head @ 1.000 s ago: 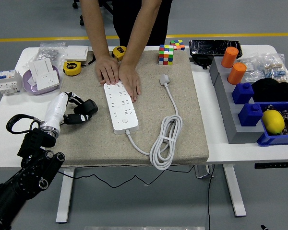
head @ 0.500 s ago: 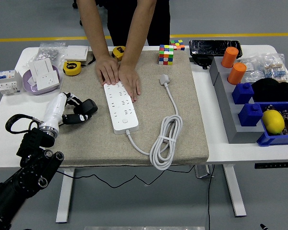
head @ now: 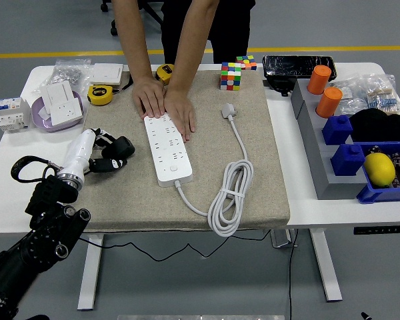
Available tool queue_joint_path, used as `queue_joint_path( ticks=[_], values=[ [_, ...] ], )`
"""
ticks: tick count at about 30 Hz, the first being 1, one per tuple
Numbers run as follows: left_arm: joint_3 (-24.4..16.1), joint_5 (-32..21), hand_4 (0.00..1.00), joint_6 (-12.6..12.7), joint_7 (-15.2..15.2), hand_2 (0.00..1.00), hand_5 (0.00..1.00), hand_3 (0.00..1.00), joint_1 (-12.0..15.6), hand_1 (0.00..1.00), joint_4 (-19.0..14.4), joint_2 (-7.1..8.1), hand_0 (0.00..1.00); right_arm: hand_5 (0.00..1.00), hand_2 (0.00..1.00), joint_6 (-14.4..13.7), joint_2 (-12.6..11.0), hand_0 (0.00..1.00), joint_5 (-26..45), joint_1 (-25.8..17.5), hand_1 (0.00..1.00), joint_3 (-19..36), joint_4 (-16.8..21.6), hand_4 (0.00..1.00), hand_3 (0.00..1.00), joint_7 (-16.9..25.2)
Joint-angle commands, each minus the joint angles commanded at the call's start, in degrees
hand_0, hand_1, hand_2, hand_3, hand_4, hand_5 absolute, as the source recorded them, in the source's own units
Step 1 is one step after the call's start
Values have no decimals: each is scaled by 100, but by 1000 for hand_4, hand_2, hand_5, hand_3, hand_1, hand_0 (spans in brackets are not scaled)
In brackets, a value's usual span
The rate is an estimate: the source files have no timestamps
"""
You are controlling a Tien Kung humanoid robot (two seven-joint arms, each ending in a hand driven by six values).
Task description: Pick up the plug,place it near the board,insert it into the board,press the button
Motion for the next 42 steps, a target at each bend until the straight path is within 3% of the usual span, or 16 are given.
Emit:
queue_joint_path(
  ticks=[1,6,7,12,13,28,32,36,42],
  values=[
    [1,3,974,11,-1,481,134,510,0,626,-2,2,627,963,815,0,-2,878,-1,0,823,-1,0,998,831,0],
    [6,51,974,47,11,481,134,510,0,626,3,10,627,963,815,0,-7,878,-5,-8,823,5,0,998,831,-2],
    [5,61,702,51,15,390,59,451,1,512,5,10,596,960,815,1,-7,879,-6,-10,822,5,0,998,830,-2],
    [12,158,702,-10,79,390,59,451,-4,512,-3,13,596,960,815,0,-10,879,9,-5,822,-4,0,998,830,3],
    [12,174,644,-16,86,353,30,431,-8,478,-4,11,577,961,815,-1,-12,878,16,-3,822,-8,0,998,830,5],
    [70,190,627,-24,139,333,15,419,-67,466,-97,61,573,957,815,-4,-7,879,49,17,822,-11,0,998,829,2],
    [318,31,619,-48,172,334,21,417,-126,466,-221,193,571,956,815,-9,-7,878,64,21,822,-18,0,998,829,5],
    [791,-163,619,-89,209,334,21,417,-319,466,-346,438,571,956,815,-9,-8,878,71,21,822,-23,0,998,829,0],
    [1952,-558,617,-221,283,334,22,414,-861,468,-597,1011,564,956,814,-17,-29,878,89,49,823,-23,0,998,829,-2]
  ],
)
